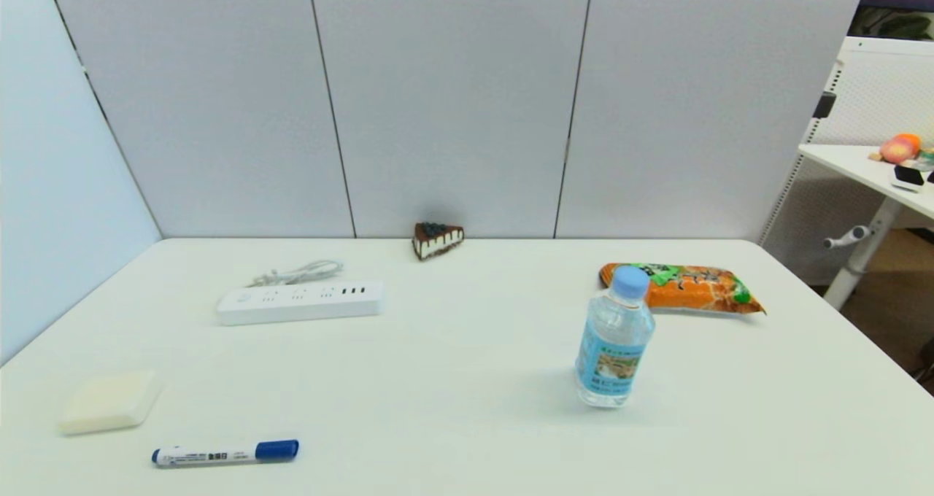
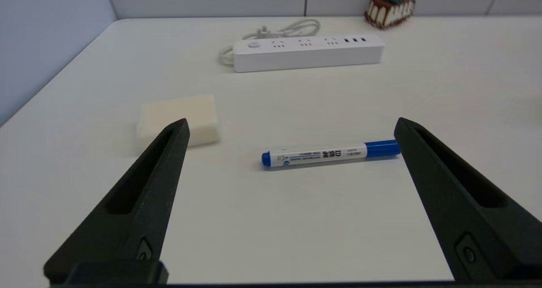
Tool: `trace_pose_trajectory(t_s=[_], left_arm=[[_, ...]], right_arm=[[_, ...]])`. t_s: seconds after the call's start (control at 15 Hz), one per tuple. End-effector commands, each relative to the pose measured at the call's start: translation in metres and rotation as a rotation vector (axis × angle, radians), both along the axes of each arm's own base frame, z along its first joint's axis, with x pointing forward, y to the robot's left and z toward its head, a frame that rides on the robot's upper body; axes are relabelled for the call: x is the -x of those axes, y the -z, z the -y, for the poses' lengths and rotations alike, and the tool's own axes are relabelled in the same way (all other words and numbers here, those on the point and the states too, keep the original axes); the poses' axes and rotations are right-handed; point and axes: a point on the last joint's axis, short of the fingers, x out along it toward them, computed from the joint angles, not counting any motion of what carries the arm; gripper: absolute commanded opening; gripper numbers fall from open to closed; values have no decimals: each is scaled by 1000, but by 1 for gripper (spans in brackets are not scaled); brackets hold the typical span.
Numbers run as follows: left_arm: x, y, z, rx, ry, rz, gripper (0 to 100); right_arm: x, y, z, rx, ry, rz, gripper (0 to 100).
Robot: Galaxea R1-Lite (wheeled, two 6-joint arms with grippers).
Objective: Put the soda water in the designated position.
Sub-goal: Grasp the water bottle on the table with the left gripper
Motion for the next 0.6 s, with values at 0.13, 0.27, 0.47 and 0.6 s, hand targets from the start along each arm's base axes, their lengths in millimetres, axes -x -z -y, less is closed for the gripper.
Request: trace_pose_trajectory(t_s=[0.13, 0.27, 0.47, 0.6], left_arm=[[-118, -71, 23, -245, 335, -224, 100], [-170, -71, 54, -270, 491, -221, 100], [-223, -59, 112, -279, 650, -165, 100], [-243, -54, 150, -279, 753, -134, 100]], right_arm=[[0, 0, 0, 0, 0, 1, 100], [0, 0, 0, 0, 0, 1, 100], [0, 0, 0, 0, 0, 1, 100], [0, 0, 0, 0, 0, 1, 100]])
